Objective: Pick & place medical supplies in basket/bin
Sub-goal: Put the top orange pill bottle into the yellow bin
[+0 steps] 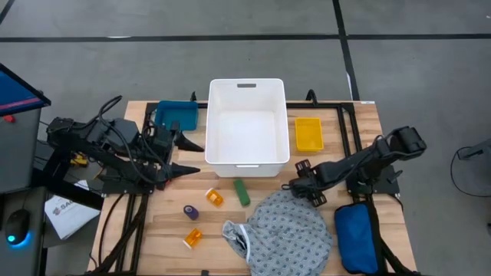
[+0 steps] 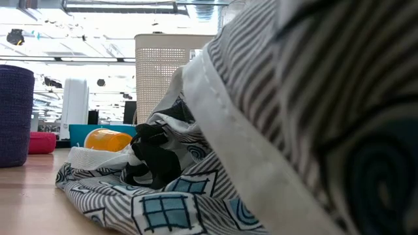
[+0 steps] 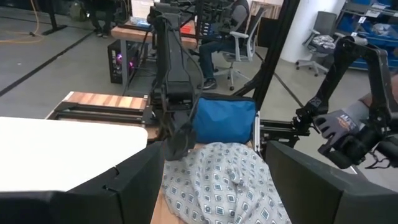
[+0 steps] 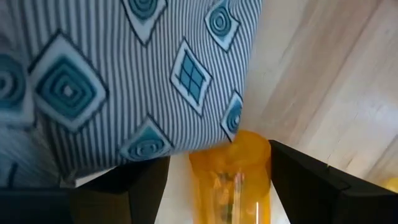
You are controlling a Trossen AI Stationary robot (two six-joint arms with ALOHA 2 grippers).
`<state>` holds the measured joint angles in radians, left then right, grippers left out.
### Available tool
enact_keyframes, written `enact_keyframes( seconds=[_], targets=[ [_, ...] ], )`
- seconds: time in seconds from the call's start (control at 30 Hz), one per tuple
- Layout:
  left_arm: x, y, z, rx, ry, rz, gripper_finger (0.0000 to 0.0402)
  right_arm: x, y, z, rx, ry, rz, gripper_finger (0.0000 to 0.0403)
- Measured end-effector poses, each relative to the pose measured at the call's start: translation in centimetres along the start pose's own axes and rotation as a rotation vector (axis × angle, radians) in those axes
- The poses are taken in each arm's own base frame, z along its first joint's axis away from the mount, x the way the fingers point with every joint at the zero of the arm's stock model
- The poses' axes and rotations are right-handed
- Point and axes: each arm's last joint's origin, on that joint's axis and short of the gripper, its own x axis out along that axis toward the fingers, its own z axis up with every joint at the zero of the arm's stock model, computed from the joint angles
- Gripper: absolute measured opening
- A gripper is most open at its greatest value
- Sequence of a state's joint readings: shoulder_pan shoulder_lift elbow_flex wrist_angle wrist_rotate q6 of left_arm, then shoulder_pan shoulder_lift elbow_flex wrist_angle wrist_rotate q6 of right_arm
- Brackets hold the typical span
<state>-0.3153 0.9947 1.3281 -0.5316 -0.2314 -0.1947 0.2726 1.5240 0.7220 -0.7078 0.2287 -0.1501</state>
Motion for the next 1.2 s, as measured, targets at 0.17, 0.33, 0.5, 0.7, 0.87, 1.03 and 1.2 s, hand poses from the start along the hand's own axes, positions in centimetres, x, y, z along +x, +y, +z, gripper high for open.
enact_keyframes(
  seconds=[0.17,0.33,0.5,0.7,0.87,1.03,1.2],
  targets=[
    [0.0,0.0,0.01,-0.008,-0.001,0.0,0.0274,0.27,0.06,0.13,0.038,0.01,0.001,0.026],
    [0.0,0.0,0.02,-0.018,-0.002,0.0,0.0274,-0.04,0.01,0.02,0.054,-0.01,-0.004,0.0251],
    [0.0,0.0,0.03,-0.021,-0.003,0.001,0.0274,-0.09,-0.07,0.11,0.077,-0.019,-0.007,0.0214],
    [0.0,-0.02,0.19,-0.027,-0.019,0.0,0.0274,-0.12,-0.03,0.06,0.135,-0.013,-0.006,0.0174],
    [0.0,-0.02,0.19,-0.027,-0.019,0.0,0.0274,-0.14,-0.04,0.04,0.162,-0.011,-0.006,0.0191],
    [0.0,-0.03,0.19,-0.027,-0.019,-0.001,0.0274,-0.15,0.04,0.04,0.175,-0.01,-0.006,0.0233],
    [0.0,-0.02,0.19,-0.027,-0.019,0.0,0.0274,-0.18,0.14,-0.02,0.169,-0.004,-0.005,0.0224]
  ],
)
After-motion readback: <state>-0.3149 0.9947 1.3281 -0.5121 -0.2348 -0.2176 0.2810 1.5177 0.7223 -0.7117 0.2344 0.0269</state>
